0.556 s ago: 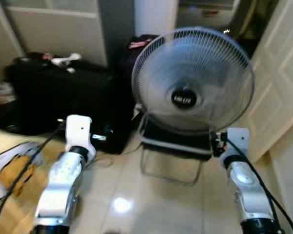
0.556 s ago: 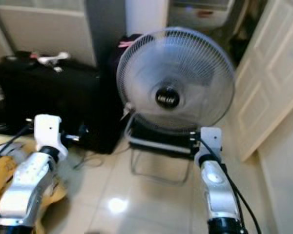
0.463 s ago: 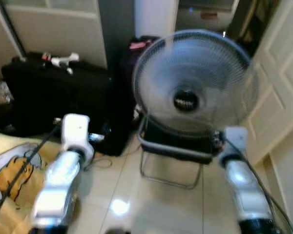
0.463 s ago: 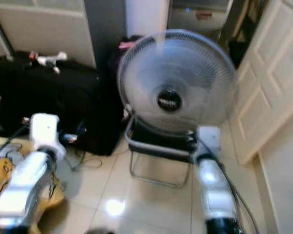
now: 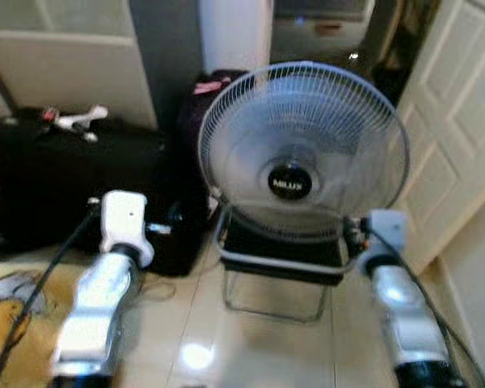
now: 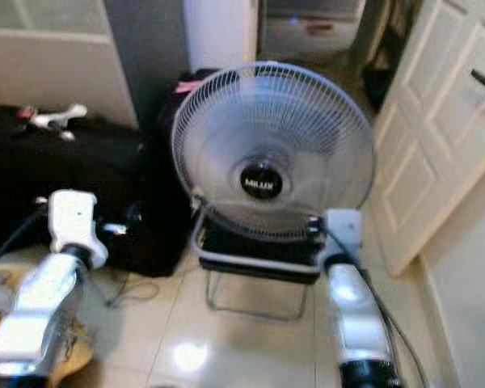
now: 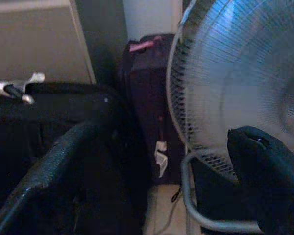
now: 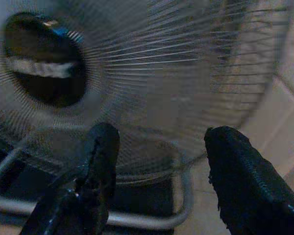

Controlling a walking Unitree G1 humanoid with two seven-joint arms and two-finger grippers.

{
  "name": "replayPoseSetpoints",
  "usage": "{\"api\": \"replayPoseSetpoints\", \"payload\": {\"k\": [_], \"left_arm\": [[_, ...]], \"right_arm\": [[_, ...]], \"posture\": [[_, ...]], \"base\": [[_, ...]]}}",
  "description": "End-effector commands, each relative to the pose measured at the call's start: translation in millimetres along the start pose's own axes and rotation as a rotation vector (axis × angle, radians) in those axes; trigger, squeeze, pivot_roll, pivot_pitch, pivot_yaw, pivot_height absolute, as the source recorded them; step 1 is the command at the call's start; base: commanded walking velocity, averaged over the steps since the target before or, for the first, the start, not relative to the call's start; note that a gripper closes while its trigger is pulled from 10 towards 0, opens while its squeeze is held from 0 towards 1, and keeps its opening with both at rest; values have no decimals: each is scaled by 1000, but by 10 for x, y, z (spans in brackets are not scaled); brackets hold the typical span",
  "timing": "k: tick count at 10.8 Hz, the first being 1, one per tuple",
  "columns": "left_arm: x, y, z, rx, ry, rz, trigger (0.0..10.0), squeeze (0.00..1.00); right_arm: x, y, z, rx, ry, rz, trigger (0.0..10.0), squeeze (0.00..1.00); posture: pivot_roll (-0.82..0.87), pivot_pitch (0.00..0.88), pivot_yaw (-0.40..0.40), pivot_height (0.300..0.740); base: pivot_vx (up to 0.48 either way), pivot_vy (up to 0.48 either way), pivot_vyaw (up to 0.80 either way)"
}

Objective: Clean up the room

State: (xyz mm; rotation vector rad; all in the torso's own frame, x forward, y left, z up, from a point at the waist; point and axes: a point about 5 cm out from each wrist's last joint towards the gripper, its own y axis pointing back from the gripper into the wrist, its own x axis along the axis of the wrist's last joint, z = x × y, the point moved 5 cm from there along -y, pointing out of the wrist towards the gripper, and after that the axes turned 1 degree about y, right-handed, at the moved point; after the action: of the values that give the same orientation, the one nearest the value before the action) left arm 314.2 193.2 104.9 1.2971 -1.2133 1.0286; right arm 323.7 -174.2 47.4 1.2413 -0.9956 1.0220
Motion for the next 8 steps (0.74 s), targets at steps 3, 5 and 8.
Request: {"api": "replayPoseSetpoints", "payload": {"k": [3, 5, 8], "left_arm": [[1, -3, 8, 14, -10, 1, 10000, 0], [-20, 11, 1, 21, -12, -3, 10000, 0], [-32, 22, 11, 16, -20, -6, 10000, 0]], "right_arm": [[68, 3, 20, 19, 46, 35, 10000, 0], [64, 10, 15, 19, 37, 37, 10000, 0], [25, 5, 70, -13, 26, 12, 10000, 0]], "posture": [[-3, 0, 17, 740], [-2, 0, 16, 740], [-2, 0, 15, 740]], "base": [[314, 0, -263], [0, 0, 0], [0, 0, 0]]}}
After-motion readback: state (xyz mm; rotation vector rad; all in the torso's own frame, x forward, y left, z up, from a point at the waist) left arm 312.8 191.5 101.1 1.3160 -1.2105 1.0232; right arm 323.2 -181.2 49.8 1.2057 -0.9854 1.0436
